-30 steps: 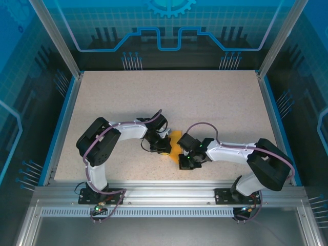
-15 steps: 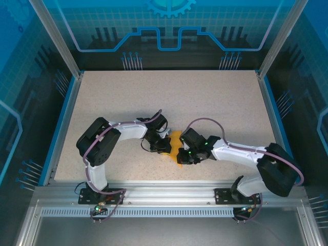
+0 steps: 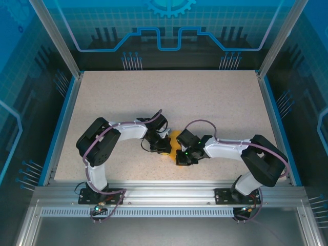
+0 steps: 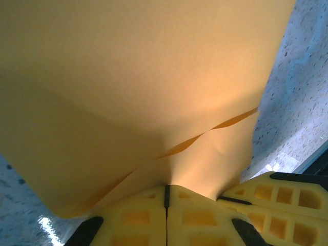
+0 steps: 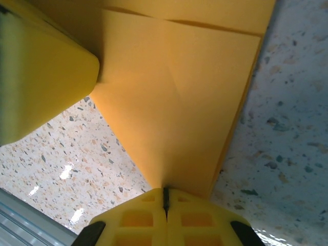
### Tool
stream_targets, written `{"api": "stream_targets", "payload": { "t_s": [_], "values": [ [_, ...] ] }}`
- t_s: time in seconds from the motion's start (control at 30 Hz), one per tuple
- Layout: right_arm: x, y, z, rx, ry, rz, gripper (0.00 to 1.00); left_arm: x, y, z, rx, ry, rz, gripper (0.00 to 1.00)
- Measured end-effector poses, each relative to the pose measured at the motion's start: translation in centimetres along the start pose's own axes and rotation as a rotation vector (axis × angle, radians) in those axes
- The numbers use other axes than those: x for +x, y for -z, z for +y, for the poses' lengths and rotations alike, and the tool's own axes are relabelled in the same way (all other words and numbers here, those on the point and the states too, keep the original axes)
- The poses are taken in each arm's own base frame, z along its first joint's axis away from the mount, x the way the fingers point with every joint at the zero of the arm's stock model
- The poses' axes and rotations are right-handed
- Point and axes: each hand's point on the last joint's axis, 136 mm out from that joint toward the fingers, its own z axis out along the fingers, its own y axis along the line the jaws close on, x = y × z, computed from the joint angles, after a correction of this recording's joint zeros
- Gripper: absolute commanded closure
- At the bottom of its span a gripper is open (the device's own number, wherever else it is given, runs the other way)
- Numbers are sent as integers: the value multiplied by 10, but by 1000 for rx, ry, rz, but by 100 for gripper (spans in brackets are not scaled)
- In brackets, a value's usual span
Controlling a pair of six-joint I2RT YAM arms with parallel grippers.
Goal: Fold a paper plane with a square sheet of paper (fold left side to right side)
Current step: Third fold the triangle at the center of the table.
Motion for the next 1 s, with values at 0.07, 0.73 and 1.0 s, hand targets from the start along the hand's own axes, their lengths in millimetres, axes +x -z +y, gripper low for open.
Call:
{"api": "stream_targets", "payload": {
  "t_s": [0.07,0.73,1.0],
  "values": [
    [0,0,0,0,0,0,100,0,1,0,-9,-3,-7,88],
    [0,-1,-2,0,-6,3,100,24,24,-20,65,-96,-66,98],
    [1,-1,-2,-1,-6,6,100,27,6,-22,78,-116,-30,100]
  ]
}}
